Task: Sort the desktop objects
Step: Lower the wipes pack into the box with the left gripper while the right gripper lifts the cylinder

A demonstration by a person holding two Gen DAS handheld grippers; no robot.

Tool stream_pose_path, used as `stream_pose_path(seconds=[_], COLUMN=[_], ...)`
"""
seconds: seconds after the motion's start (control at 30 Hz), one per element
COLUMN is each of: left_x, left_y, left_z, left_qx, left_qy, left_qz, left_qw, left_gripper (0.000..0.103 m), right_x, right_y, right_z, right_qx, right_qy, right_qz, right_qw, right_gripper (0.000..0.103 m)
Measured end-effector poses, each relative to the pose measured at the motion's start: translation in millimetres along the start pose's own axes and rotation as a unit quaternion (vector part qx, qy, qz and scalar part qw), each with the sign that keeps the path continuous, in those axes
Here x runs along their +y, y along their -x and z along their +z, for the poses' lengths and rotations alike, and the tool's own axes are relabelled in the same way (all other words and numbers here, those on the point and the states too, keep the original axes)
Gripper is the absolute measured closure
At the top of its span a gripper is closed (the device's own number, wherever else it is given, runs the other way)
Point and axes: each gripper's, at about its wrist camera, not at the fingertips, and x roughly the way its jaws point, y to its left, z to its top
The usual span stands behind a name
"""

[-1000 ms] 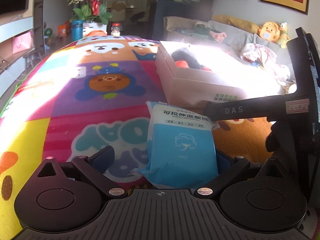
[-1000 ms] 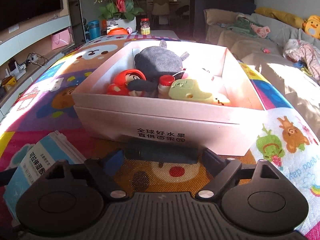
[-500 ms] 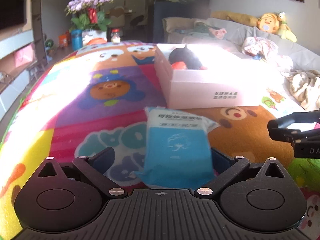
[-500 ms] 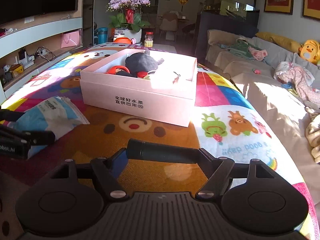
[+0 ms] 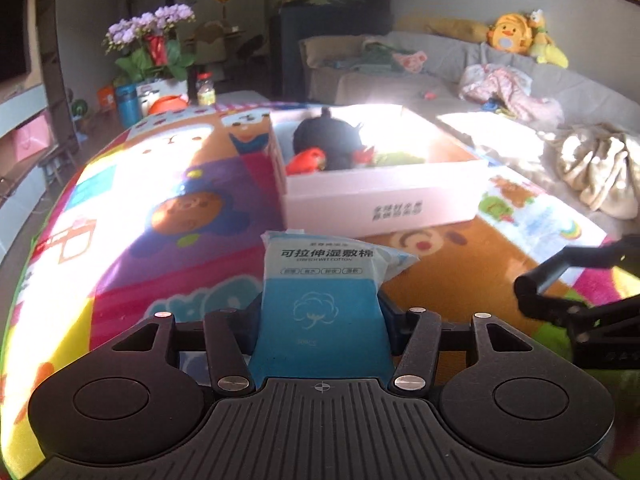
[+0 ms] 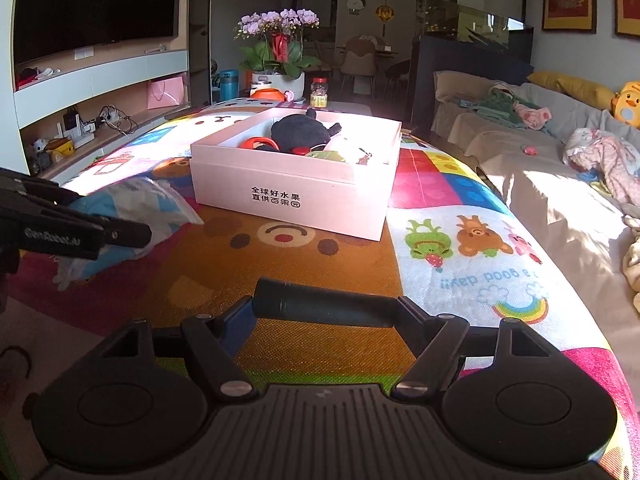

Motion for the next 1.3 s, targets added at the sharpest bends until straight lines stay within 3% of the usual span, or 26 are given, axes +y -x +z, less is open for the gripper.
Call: stream_pose_path(seconds=[0.1,0.2,0.3,0.4,0.53,0.6,0.73,0.83,0.93,1.03,1.07,1.1,1.17,1.3], left_x=[-7.0,-14.7,-24.5,-33.4,-21.8,-14.0,-3.7,1.6,3.9,12.4,15.7,18.3,21.8,27.2], left_y=[21.4,16.8,-15.5,-57.1,-79.7,-70.9,-46.7,-43.7,-45.9,-52.1,-52.3,-52.6,-54.0,-55.9], left_z=[37.6,80.7,114.1,126.3,110.3,92.5,52.8,32.5,19.4,13.3,11.0,8.6,3.0,-4.8], left_qx=[-0.063,-0.111,-0.128,-0.122,-0.093,-0.094,-0.096,-0.07,-0.067,-0.056,-0.054,-0.053,-0.046,-0.042], left_qy=[-0.023,-0.055,-0.08,-0.096,-0.051,-0.028,-0.02,-0.001,0.003,0.026,0.033,0.04,0.049,0.067], left_qz=[-0.006,-0.007,-0.021,-0.018,-0.008,-0.017,-0.011,-0.029,-0.027,-0.032,-0.031,-0.029,-0.029,-0.041], left_qw=[0.9977,0.9922,0.9882,0.9876,0.9943,0.995,0.9951,0.9971,0.9974,0.9976,0.9975,0.9974,0.9973,0.996], left_gripper=[0.045,0.045,0.044,0.035,0.027,0.015,0.008,0.008,0.008,0.008,0.008,0.007,0.007,0.007], right_x=[-1.6,-1.2,0.1,0.4,-5.5,-10.8,-18.8,-25.1,-28.4,-28.6,-30.4,-31.5,-31.9,-21.6], right_y=[9.5,17.8,18.5,15.3,12.1,8.9,0.1,1.5,-4.3,-28.5,-42.5,-55.8,-79.7,-101.6], right_z=[0.9,6.2,11.5,12.8,9.5,8.4,20.9,56.6,105.8,157.5,175.0,188.1,204.3,201.9], right_qx=[-0.011,-0.031,-0.041,-0.038,-0.029,-0.02,-0.012,-0.038,-0.068,-0.087,-0.083,-0.08,-0.066,-0.018], right_qy=[0.003,0.005,-0.001,-0.004,-0.008,-0.014,-0.015,-0.015,-0.008,-0.01,-0.019,-0.024,-0.032,-0.056], right_qz=[0.0,0.011,0.016,0.016,0.005,0.004,0.012,0.029,0.041,0.028,0.029,0.03,0.018,0.041], right_qw=[1.0,0.999,0.999,0.999,1.0,1.0,1.0,0.999,0.997,0.996,0.996,0.996,0.997,0.997], right_gripper=[0.027,0.027,0.027,0.028,0.027,0.027,0.027,0.027,0.027,0.027,0.026,0.012,0.001,0.003])
